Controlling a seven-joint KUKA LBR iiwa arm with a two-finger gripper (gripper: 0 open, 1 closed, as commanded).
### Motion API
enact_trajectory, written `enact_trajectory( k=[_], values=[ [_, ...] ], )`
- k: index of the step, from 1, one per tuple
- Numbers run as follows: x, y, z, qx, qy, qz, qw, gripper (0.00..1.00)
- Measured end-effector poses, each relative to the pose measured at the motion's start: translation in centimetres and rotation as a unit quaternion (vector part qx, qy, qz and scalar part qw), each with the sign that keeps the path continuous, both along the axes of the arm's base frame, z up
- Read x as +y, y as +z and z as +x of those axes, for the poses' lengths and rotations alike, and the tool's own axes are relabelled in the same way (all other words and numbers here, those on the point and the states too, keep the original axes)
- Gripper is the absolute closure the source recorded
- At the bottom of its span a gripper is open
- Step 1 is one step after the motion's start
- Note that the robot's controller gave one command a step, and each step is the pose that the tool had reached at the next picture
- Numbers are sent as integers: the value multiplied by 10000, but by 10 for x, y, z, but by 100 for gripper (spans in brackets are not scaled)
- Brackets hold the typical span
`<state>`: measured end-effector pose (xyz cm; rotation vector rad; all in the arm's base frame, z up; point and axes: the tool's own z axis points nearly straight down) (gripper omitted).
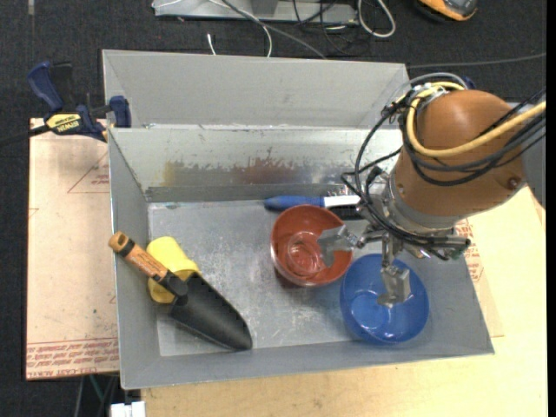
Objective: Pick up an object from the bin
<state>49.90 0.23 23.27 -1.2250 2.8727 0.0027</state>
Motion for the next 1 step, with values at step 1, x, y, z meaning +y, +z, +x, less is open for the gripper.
enact_trajectory(
  k=[1],
  values=[
    [2, -74, 19, 15, -593, 9, 9982, 0]
  ],
)
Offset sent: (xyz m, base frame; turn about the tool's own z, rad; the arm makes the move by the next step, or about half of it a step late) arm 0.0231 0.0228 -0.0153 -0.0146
